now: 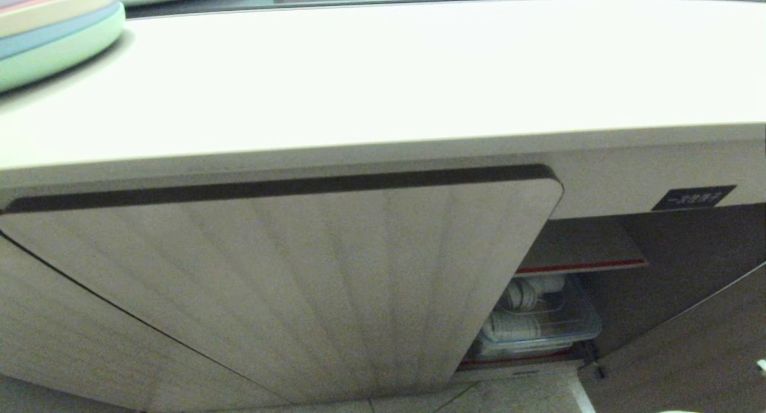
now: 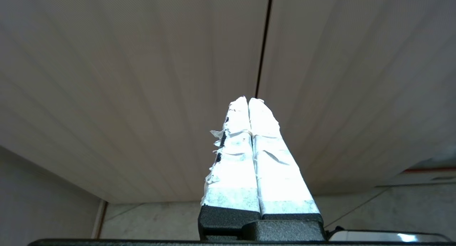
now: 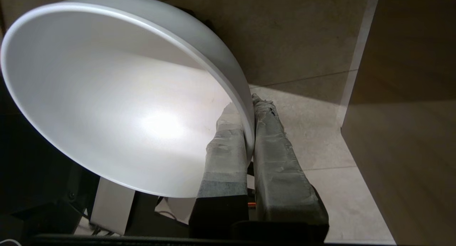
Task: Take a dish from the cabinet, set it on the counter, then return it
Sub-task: Place it on the table
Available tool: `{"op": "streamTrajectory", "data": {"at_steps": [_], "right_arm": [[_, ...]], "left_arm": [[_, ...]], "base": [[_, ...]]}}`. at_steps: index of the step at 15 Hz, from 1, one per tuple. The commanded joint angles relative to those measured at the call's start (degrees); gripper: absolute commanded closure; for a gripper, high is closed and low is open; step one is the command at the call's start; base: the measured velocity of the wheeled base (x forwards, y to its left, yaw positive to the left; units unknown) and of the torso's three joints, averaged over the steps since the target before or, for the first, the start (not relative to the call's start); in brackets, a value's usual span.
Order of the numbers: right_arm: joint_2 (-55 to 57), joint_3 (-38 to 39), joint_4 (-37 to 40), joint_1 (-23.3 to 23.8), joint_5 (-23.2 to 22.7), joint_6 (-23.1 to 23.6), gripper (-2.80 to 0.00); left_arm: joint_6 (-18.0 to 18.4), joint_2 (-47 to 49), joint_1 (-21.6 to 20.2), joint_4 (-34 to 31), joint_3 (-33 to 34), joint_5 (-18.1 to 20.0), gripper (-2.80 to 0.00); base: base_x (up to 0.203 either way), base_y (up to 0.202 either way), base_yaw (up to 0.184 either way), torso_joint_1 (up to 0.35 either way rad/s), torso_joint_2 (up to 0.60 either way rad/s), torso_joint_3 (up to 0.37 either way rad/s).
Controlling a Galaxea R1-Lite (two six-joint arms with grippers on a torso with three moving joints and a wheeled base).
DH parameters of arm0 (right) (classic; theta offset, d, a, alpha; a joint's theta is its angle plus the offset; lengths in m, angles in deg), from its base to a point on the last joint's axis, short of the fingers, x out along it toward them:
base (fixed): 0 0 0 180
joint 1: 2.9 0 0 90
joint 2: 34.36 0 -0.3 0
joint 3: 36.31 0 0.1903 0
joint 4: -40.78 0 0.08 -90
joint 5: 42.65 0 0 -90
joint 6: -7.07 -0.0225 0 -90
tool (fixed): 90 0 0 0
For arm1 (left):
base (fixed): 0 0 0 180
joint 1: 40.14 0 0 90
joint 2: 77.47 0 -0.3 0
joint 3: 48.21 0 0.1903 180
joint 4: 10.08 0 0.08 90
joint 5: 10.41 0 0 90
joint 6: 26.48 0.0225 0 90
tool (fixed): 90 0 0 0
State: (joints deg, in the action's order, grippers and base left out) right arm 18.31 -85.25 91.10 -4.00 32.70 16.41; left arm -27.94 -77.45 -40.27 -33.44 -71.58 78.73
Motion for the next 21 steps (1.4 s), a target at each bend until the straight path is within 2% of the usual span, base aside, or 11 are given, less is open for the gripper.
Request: {"op": "streamTrajectory", "data": {"at_steps": [1, 21], "right_arm": [[0.06, 0.09, 0.12, -0.05, -0.11, 0.07, 0.0], [-0.64, 0.0, 0.2, -0.13, -0.11, 0.13, 0.0]], "left_arm": [[-0.04, -0.02, -0.04, 0.0, 0.0, -0.03, 0.0], [-0.04, -0.02, -0.04, 0.0, 0.0, -0.03, 0.0]], "base": [[0.0, 0.0, 0.0, 0.187, -0.5, -0.292], [0.0, 0.0, 0.0, 0.231, -0.52, -0.288]]}}
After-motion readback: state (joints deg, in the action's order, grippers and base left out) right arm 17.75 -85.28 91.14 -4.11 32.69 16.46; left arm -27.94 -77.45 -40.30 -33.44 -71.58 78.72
